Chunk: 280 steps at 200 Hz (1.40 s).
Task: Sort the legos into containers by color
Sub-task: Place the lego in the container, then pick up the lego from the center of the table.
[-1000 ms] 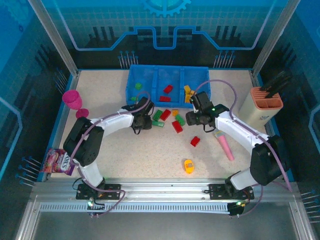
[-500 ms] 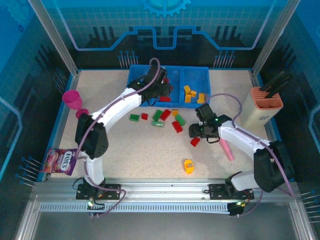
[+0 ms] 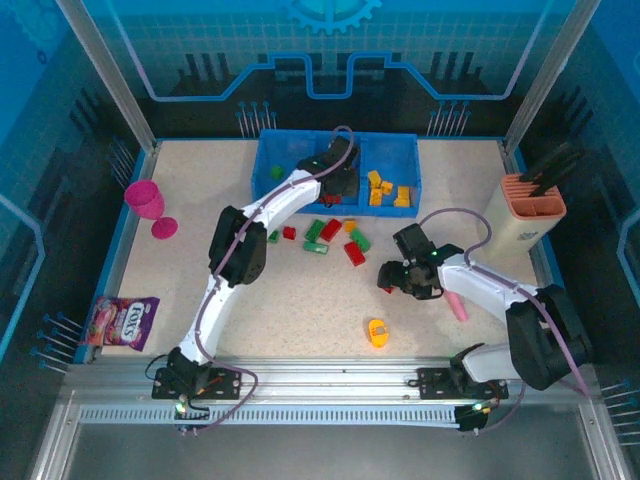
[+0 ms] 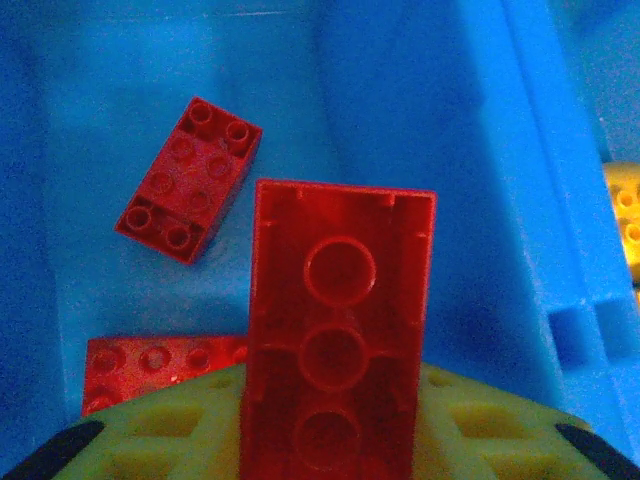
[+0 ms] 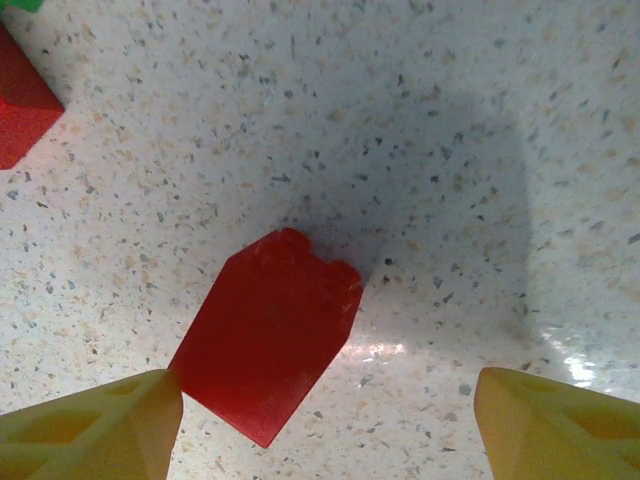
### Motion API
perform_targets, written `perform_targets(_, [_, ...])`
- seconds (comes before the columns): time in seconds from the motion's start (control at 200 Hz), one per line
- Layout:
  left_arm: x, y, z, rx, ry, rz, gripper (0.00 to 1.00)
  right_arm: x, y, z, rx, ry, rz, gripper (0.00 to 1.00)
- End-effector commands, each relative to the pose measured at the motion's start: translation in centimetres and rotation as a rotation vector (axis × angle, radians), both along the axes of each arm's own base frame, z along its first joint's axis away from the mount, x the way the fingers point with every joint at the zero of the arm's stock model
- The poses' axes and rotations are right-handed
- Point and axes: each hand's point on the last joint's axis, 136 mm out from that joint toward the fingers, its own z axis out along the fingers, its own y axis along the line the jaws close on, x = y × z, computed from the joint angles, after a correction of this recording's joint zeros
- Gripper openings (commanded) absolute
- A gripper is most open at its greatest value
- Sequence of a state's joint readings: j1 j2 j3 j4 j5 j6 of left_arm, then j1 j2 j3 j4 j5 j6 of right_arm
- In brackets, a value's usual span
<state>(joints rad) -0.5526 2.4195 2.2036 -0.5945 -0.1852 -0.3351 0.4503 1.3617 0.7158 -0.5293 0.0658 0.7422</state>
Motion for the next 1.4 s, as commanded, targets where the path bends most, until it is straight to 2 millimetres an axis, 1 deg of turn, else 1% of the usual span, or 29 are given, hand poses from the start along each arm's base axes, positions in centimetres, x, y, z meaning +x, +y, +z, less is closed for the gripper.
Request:
perform_targets(0.0, [0.4,0.0,1.0,-0.001,-0.010,-0.017,0.42,0.4,0.6,-0.8,0.047,0.017,-0.044,0.78])
perform_targets(0.13, [0.2,-0.1,0.7,0.003,-0.002,-0.026,0.48,0.7,1.1,-1.5,0.069,0.024,-0.050,0.78])
perform_targets(0.215, [0.0,-0.1,0.9,0.003,-0.005,-0.033,0.53,0.9,1.4,-1.8,0.085,0.021,-0.057,0.77])
perform_targets(0.29, [-0.1,-0.1,1.3,0.001,-0.008,-0.040,0.55,1.1,1.6,-2.1,0.085,0.024,-0.057,0.75])
perform_targets(0.38, [-0.3,-0.2,2.2,-0.005,-0.022,-0.047,0.57,1.2,1.6,-2.5,0.078,0.027,-0.049,0.71])
perform_targets(0.495, [-0.8,-0.3,3.9,-0.020,-0.053,-0.057,0.58,1.4,1.6,-2.9,0.070,0.029,-0.042,0.66])
perform_targets(0.57, [-1.4,-0.3,4.8,-0.023,-0.060,-0.066,0.59,1.7,1.7,-3.1,0.060,0.028,-0.026,0.59])
perform_targets(0.635, [-2.1,-0.2,5.5,-0.027,-0.064,-0.075,0.59,2.0,1.8,-3.2,0.036,0.028,0.004,0.54])
perform_targets(0.801, [-4.4,0.1,8.8,-0.030,-0.105,-0.107,0.60,2.9,1.8,-3.2,-0.024,0.029,0.072,0.47])
perform_targets(0.866, [-5.4,0.6,9.9,-0.036,-0.111,-0.112,0.60,3.2,1.8,-3.1,-0.038,0.031,0.093,0.42])
perform_targets(0.951, [-6.9,1.3,10.7,-0.038,-0.109,-0.118,0.61,3.4,2.1,-3.2,-0.041,0.042,0.120,0.36])
perform_targets(0.986, [-7.4,1.7,10.9,-0.038,-0.108,-0.115,0.61,3.4,2.2,-3.3,-0.041,0.046,0.132,0.35])
perform_targets(1.031, [-8.0,2.1,11.1,-0.039,-0.107,-0.113,0.61,3.3,2.4,-3.3,-0.041,0.060,0.148,0.35])
perform_targets(1.066, [-8.4,2.4,11.3,-0.042,-0.109,-0.111,0.61,3.1,2.6,-3.1,-0.042,0.071,0.166,0.38])
perform_targets(1.121, [-9.0,2.7,11.6,-0.047,-0.110,-0.109,0.62,2.6,2.6,-3.0,-0.058,0.081,0.195,0.47])
perform_targets(1.181, [-9.4,3.0,11.6,-0.041,-0.103,-0.112,0.62,1.8,2.1,-2.9,-0.094,0.100,0.219,0.52])
perform_targets(1.196, [-9.5,3.0,11.6,-0.040,-0.102,-0.113,0.62,2.4,2.4,-2.2,-0.095,0.082,0.225,0.54])
perform_targets(1.256, [-9.8,3.2,11.6,-0.040,-0.095,-0.117,0.62,2.2,2.0,-1.7,-0.129,0.087,0.239,0.59])
perform_targets(1.396, [-10.7,3.3,12.2,-0.056,-0.092,-0.129,0.63,2.3,0.9,-0.5,-0.203,0.062,0.256,0.62])
